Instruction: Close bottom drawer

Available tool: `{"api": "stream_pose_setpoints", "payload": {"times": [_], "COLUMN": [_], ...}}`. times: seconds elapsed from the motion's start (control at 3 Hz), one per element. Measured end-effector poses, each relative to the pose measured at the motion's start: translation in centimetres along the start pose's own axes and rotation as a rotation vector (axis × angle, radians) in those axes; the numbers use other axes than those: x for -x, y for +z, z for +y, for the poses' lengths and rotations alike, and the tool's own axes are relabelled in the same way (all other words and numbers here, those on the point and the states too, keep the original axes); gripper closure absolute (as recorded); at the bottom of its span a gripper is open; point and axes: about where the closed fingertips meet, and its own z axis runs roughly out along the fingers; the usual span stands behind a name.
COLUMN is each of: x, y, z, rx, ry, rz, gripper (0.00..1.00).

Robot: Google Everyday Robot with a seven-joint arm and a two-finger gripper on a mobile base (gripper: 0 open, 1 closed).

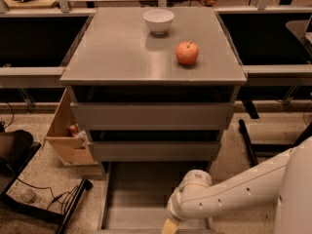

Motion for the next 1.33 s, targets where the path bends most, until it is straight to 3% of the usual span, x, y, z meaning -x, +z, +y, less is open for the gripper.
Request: {"api": "stream_pose_setpoints", "payload": {"times": [0.33,0.67,1.0,1.33], "x": [-0.4,-3.0,-7.1,-8.9], "y": [3.9,9.2,17.2,20.0], "z": [1.0,2.9,5.5,6.8], "rx": [0.046,0.102,0.149,0.163], "ry": [-0.009,0.041,0.101,0.118], "rz": [0.026,0.026,0.051,0.074], "gripper": [0.0,0.0,0.26,0.49]}}
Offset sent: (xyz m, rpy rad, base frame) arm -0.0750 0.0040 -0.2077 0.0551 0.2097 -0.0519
